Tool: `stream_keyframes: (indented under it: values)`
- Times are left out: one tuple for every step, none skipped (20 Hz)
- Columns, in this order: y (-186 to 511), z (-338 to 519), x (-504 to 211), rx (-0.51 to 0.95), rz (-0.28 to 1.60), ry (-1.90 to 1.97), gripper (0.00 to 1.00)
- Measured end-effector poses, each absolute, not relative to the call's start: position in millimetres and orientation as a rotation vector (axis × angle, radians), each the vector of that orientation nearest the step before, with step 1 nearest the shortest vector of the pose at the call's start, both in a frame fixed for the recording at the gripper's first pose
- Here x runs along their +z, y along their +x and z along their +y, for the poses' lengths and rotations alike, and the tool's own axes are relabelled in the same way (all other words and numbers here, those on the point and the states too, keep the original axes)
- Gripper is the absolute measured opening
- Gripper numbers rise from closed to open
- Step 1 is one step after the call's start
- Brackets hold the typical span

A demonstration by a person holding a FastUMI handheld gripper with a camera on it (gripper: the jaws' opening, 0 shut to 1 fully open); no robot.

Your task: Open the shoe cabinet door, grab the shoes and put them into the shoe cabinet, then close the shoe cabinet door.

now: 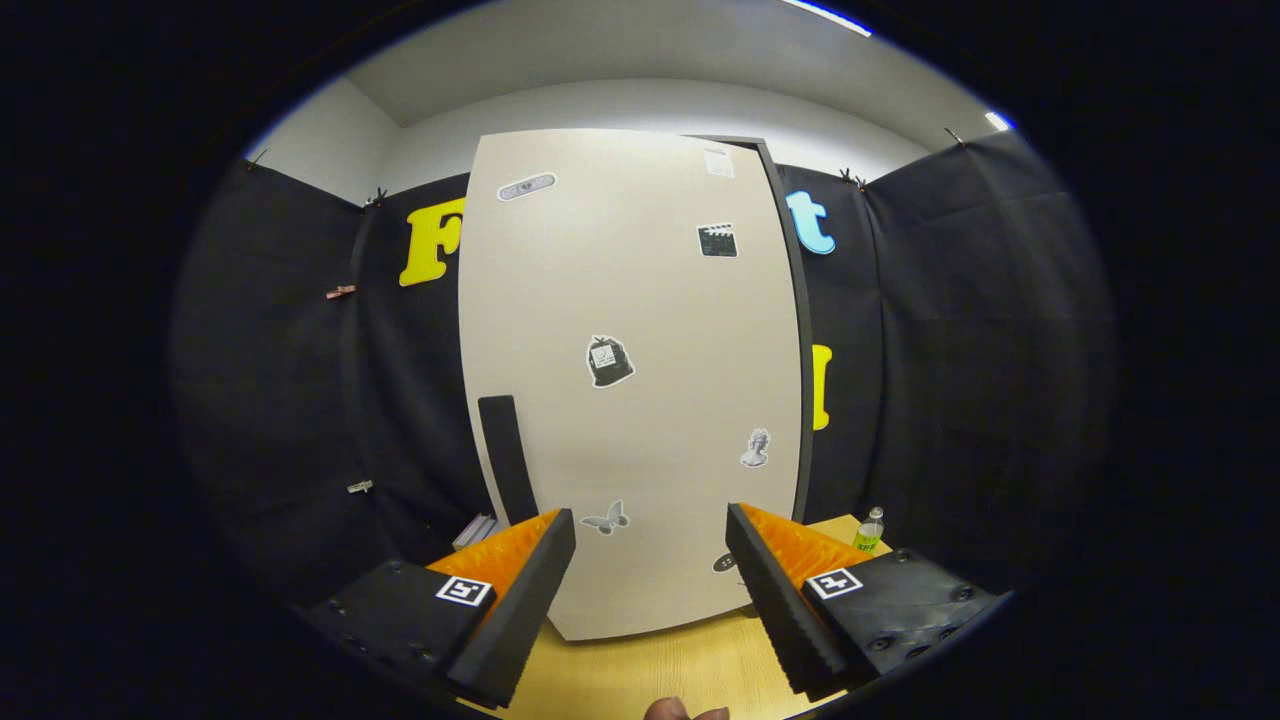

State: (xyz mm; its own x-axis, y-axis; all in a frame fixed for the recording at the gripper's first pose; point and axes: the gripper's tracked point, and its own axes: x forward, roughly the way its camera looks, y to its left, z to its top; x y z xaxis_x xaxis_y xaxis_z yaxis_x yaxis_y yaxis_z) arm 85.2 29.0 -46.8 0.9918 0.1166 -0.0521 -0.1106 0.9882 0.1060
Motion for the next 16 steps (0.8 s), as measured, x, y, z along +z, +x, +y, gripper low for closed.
stream_keyframes:
  values:
    - [84.3,28.7,-47.9,0.116,0.061,0.105,0.98]
    - [84.1,29.0,-48.7,0.118,0.060,0.105,0.98]
    - [83.3,28.3,-49.1,0.119,0.060,0.105,0.98]
    - [83.2,28.7,-49.5,0.120,0.059,0.105,0.98]
    - [82.5,27.8,-49.3,0.119,0.057,0.105,0.98]
    - [82.2,27.4,-49.5,0.120,0.056,0.105,0.98]
    - [81.5,27.1,-49.4,0.120,0.055,0.107,0.98]
    - [82.7,27.2,-49.0,0.120,0.055,0.110,0.98]
    - [82.1,26.6,-48.9,0.121,0.054,0.110,0.98]
    - [82.1,26.0,-49.8,0.118,0.053,0.109,0.98]
    - [81.9,25.3,-49.4,0.118,0.050,0.109,0.98]
    - [82.7,25.5,-49.8,0.116,0.050,0.109,0.98]
    - [82.8,25.4,-51.1,0.116,0.051,0.108,0.98]
    - [83.8,25.4,-50.8,0.115,0.050,0.107,0.98]
    - [83.6,25.0,-51.3,0.113,0.051,0.105,0.98]
    - [85.4,25.5,-51.5,0.112,0.050,0.102,0.98]
